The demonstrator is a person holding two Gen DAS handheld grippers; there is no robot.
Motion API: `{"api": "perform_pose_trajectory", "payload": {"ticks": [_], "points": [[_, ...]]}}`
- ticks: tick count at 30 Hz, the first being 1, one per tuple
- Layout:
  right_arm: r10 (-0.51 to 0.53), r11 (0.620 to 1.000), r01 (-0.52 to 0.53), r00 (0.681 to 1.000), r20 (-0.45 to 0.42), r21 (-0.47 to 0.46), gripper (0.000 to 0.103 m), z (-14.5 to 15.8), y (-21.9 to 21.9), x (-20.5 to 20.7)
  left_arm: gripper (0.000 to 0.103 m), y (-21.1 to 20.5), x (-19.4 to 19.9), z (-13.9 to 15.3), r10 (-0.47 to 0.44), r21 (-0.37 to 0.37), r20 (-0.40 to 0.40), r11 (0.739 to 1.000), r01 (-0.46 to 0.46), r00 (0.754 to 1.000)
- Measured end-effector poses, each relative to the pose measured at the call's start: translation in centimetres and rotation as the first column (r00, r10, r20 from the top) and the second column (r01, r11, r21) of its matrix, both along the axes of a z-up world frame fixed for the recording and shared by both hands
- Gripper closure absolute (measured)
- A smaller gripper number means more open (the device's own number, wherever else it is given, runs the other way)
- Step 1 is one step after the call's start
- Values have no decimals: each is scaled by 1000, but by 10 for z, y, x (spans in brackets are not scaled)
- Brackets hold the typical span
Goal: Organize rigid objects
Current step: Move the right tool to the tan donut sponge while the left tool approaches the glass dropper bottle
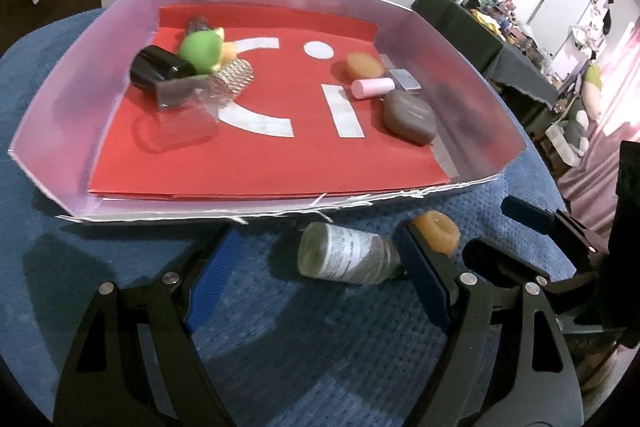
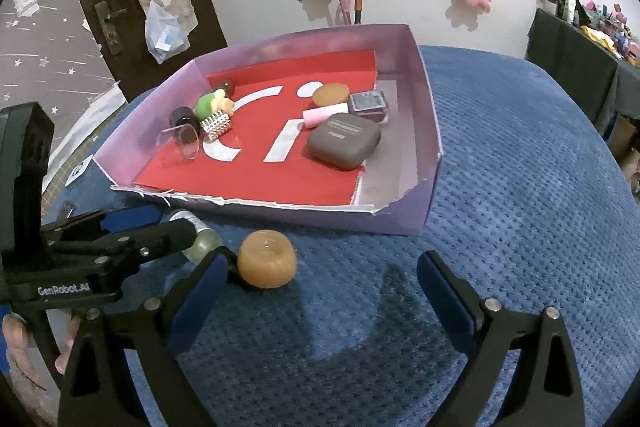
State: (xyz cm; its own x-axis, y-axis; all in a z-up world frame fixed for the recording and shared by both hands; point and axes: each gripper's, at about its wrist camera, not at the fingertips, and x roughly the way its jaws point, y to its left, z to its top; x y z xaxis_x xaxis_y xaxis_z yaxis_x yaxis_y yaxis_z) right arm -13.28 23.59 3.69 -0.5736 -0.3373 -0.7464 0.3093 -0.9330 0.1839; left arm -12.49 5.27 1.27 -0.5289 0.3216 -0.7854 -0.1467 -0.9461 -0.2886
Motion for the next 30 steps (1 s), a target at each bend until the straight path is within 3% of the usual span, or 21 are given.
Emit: {"api": "perform_pose_trajectory", "payload": {"ticks": [10,20,25,30], "points": [[-8,1000,8,1000,-3,-1,5,-1,5,0,21,-4,10,-2,-20,-31,-3,999,20,1000],[21,1000,-21,1000,-15,-13,5,2,-2,3,22,-26,52,-2,4,-62,27,998,-2,1000],[31,999,-31,999,-6,-6,5,-2,-8,4,22,-24,52,4,-1,14,14,1000,1,1000],[23,1000,-23,1000,-8,-1,5,-2,-7,5,22,-16,37,6,24,31,1,999,-24,1000]]}}
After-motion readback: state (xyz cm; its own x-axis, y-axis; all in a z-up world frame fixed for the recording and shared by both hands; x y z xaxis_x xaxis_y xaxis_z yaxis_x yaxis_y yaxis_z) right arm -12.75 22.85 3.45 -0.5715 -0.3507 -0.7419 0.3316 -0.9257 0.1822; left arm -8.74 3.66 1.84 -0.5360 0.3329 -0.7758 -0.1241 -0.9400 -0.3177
